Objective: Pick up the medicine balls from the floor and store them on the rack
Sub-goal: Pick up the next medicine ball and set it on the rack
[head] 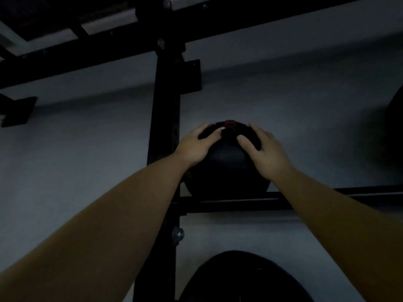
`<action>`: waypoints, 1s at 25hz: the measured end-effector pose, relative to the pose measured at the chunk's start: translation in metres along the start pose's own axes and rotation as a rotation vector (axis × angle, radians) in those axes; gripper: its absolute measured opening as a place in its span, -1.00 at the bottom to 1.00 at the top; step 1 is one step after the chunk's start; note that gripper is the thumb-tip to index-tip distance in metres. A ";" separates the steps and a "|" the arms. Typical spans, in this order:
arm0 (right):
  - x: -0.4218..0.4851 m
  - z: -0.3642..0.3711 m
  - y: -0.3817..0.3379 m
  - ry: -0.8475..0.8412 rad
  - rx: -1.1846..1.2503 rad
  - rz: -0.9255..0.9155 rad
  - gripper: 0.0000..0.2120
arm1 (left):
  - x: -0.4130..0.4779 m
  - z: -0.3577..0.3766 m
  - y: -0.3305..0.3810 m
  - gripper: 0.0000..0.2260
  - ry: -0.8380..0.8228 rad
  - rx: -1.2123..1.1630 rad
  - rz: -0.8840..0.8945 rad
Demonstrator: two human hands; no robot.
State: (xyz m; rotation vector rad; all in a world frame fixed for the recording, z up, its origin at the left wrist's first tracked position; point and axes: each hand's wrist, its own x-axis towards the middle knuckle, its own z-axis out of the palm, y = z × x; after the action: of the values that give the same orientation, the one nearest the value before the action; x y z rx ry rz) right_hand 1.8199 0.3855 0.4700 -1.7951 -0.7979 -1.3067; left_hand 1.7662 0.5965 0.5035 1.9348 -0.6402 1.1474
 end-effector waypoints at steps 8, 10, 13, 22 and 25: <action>-0.022 -0.004 -0.004 -0.112 -0.090 -0.005 -0.09 | -0.034 -0.002 0.007 -0.41 0.013 0.018 -0.084; -0.033 -0.010 -0.007 -0.147 -0.124 0.017 -0.15 | -0.051 -0.005 0.007 -0.42 0.006 0.094 -0.058; -0.055 -0.026 -0.013 -0.226 -0.246 0.082 -0.12 | -0.077 -0.028 -0.002 -0.36 -0.088 0.197 -0.051; -0.154 -0.063 -0.156 -0.350 -0.797 0.222 -0.61 | -0.172 -0.092 0.003 -0.69 -0.385 0.428 0.030; -0.187 -0.067 -0.203 -0.397 -0.857 0.345 -0.65 | -0.205 -0.108 0.006 -0.72 -0.566 0.448 0.045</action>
State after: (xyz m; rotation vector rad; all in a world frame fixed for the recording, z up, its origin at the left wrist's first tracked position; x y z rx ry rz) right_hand 1.5673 0.4234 0.3472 -2.7731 -0.0597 -1.1436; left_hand 1.6136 0.6879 0.3557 2.6829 -0.7655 0.8053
